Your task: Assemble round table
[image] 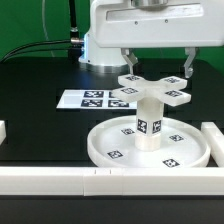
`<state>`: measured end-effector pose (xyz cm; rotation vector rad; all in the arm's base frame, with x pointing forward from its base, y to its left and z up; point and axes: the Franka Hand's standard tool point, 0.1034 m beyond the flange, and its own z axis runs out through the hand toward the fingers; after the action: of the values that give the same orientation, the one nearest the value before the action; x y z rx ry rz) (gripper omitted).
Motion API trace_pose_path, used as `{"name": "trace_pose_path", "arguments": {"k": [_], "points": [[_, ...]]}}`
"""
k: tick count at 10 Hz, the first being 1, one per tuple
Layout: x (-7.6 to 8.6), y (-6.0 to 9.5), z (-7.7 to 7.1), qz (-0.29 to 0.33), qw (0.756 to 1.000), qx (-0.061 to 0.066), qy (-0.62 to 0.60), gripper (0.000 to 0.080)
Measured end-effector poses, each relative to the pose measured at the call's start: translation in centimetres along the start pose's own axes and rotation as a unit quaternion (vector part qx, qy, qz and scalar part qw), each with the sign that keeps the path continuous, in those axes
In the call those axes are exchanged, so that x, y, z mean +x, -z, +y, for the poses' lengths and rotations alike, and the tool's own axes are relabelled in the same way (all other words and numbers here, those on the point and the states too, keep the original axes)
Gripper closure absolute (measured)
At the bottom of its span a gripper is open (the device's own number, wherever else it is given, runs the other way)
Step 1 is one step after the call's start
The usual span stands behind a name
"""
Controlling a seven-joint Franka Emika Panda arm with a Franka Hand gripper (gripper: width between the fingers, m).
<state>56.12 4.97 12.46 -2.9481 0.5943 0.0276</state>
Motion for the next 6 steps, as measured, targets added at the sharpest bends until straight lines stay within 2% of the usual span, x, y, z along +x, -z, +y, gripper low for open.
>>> {"name": "trace_pose_path", "arguments": {"k": [2, 3, 6], "points": [[-0.15, 0.24, -0.73, -0.001, 0.994, -0.019, 0.11, 0.015], [-0.33, 0.18, -1.03, -0.001, 0.99, -0.022, 0.137, 0.015], [-0.18, 0.19, -0.73, -0.003, 0.969, -0.022, 0.245, 0.015]]}}
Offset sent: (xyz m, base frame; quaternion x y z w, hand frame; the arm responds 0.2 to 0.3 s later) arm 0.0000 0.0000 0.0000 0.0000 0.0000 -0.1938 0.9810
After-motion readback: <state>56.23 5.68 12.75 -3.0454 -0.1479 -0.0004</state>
